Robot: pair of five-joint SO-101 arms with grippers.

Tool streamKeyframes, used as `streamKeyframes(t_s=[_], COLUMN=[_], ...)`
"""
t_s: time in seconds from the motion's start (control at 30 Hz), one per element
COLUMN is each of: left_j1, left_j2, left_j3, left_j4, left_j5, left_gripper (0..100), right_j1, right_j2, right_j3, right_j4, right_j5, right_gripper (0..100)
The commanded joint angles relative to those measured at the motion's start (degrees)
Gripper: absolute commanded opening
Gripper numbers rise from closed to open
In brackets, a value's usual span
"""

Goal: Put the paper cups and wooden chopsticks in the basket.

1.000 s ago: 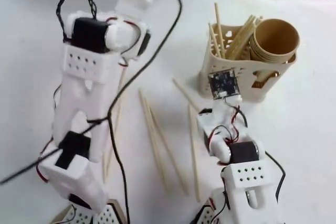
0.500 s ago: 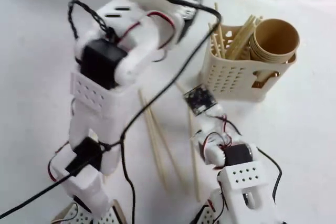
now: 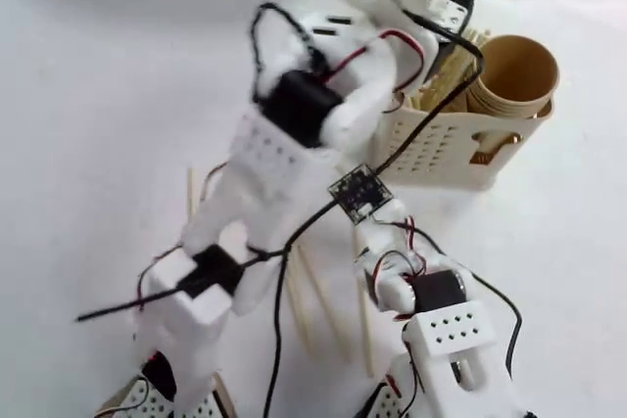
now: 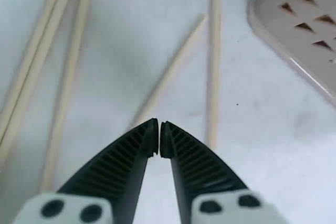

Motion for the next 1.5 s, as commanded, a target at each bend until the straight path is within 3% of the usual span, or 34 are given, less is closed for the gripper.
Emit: streamKeyframes(t_s=[0.0, 0.23, 0.5, 0.67, 0.8, 0.97, 1.23, 1.47], left_j1=[0.6, -0.7, -4.9, -10.9, -14.5, -22.7, -27.9, -35.5], left_j2=[2.0, 0.5, -11.7, -18.8, -24.7, -34.2, -52.7, -68.4], left_j3=[-2.2, -2.3, -2.3, -2.2, -1.8, 6.6, 32.0, 57.5], left_j4=[-2.0, 5.0, 17.3, 32.0, 42.6, 42.4, 41.9, 36.1], left_j5=[0.7, 2.7, -5.8, -16.0, -17.8, -16.6, -16.6, -16.4], left_gripper=[3, 23, 14, 5, 3, 3, 3, 3], right_j1=[-0.6, -0.6, -0.6, -0.2, -0.6, -3.4, -18.2, -23.9], right_j2=[-1.2, -1.2, -1.3, -0.7, -0.7, -0.7, 0.4, 19.2], right_j3=[-0.4, -0.4, -0.9, -5.2, -12.2, -20.1, -22.7, -31.1], right_j4=[0.1, 0.1, 0.0, 1.8, 9.2, 16.8, 19.5, 19.5], right_j5=[0.5, 0.5, 0.1, -4.7, -5.7, -6.7, -13.6, -19.3], right_gripper=[1.8, 1.8, 1.8, 2.0, 2.1, 2.1, 2.1, 3.6])
